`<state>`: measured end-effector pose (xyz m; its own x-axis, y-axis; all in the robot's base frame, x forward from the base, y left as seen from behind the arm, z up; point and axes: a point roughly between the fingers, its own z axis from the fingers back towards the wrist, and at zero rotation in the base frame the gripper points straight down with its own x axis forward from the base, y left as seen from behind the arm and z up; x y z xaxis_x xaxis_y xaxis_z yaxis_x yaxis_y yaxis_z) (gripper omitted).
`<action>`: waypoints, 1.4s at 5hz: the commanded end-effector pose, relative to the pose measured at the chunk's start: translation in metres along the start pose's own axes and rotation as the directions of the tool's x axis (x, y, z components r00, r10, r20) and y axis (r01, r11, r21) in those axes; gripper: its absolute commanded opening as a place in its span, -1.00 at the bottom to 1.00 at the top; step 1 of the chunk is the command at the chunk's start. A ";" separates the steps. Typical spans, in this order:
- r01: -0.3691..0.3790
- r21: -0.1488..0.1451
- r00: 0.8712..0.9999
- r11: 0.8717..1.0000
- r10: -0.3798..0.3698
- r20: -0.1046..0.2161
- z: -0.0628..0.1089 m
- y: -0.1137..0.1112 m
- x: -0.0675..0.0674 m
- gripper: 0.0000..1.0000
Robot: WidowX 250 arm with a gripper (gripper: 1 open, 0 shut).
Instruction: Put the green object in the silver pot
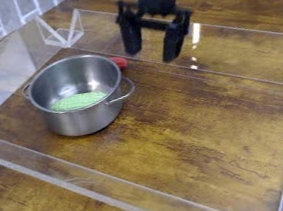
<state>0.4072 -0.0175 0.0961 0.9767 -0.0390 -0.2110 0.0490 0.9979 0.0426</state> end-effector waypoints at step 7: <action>0.177 -0.001 0.983 0.984 -0.177 0.044 0.039 -0.012 -0.015 1.00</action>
<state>0.3979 -0.0318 0.0817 0.9277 -0.2100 -0.3087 0.2167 0.9762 -0.0129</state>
